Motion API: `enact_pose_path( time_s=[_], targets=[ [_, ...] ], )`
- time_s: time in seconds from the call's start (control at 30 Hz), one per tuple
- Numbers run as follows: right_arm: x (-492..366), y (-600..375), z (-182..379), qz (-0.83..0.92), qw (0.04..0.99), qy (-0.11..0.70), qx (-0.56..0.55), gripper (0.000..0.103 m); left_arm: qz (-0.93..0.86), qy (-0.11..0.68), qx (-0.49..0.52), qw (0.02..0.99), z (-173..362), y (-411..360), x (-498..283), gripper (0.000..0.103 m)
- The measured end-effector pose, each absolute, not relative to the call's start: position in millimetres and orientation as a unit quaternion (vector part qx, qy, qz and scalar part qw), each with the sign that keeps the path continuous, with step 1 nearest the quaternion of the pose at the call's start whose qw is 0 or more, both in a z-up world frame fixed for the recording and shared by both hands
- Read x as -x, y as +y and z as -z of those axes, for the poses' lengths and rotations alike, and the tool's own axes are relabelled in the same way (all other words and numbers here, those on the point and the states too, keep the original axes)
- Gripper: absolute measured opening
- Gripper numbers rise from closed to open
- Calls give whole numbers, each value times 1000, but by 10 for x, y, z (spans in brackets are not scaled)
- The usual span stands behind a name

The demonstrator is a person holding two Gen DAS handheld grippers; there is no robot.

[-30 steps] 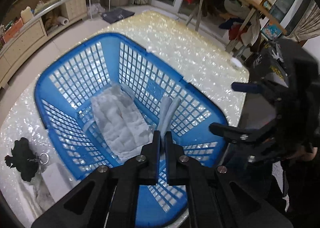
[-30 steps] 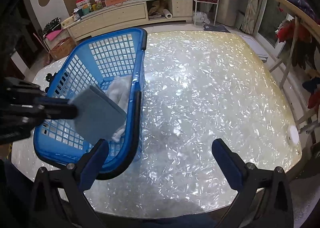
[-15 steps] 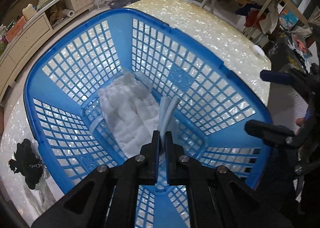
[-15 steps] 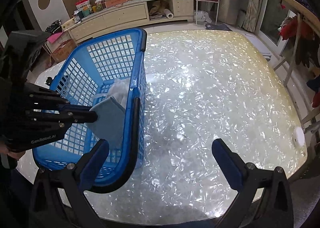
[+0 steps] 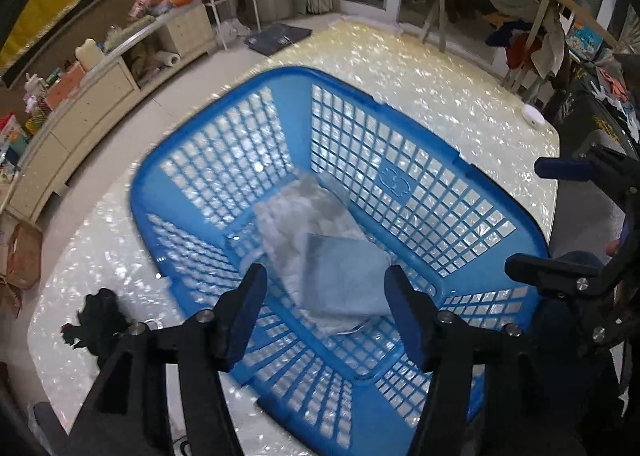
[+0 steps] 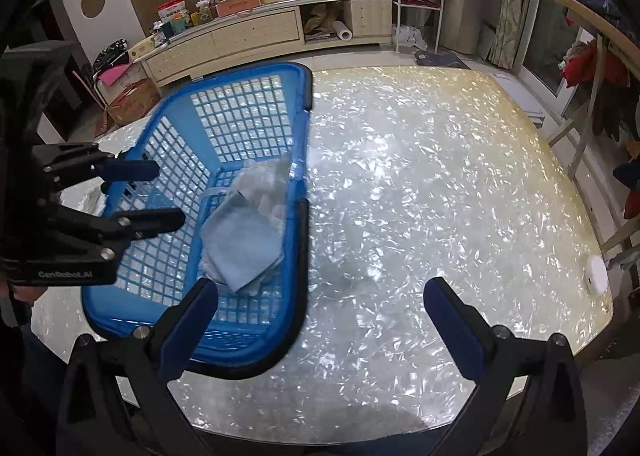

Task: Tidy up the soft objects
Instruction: 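Lower the light blue cloth into the blue basket and open the left tool, then grasp the black rubber ring with the right tool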

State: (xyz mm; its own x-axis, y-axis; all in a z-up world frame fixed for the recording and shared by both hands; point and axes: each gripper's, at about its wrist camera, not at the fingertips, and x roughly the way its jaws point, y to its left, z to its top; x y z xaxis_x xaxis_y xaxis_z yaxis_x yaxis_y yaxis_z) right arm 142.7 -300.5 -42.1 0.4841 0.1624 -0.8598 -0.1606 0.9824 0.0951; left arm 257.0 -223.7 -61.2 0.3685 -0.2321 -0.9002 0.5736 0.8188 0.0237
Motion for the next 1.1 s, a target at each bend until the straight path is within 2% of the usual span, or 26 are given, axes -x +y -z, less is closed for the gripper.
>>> enact_pose_path(
  time_s=[0.07, 0.13, 0.2, 0.27, 0.57, 0.63, 1.1],
  targets=[
    [-1413, -2952, 369, -96, 864, 494, 4, 103, 243, 495, -165, 818, 507, -2147, -2529, 62],
    [-1396, -2877, 295, -99, 867, 488, 9, 103, 239, 491, -155, 823, 411, -2038, -2496, 73],
    [-1382, -2810, 239, -104, 870, 482, 13, 103, 229, 482, -146, 833, 293, -1901, -2426, 77],
    [-1358, -2704, 166, -110, 873, 476, 20, 103, 222, 474, -133, 842, 201, -1772, -2352, 85],
    [-1268, -2103, -12, -148, 876, 458, 39, 103, 189, 447, -95, 869, -110, -1100, -1931, 95],
    [-1261, -1950, -24, -159, 874, 457, 46, 103, 182, 442, -91, 873, -156, -947, -1811, 103],
    [-1176, -827, 162, -242, 845, 465, 103, 103, 92, 446, -47, 889, -62, 189, -1170, 103]
  ],
)
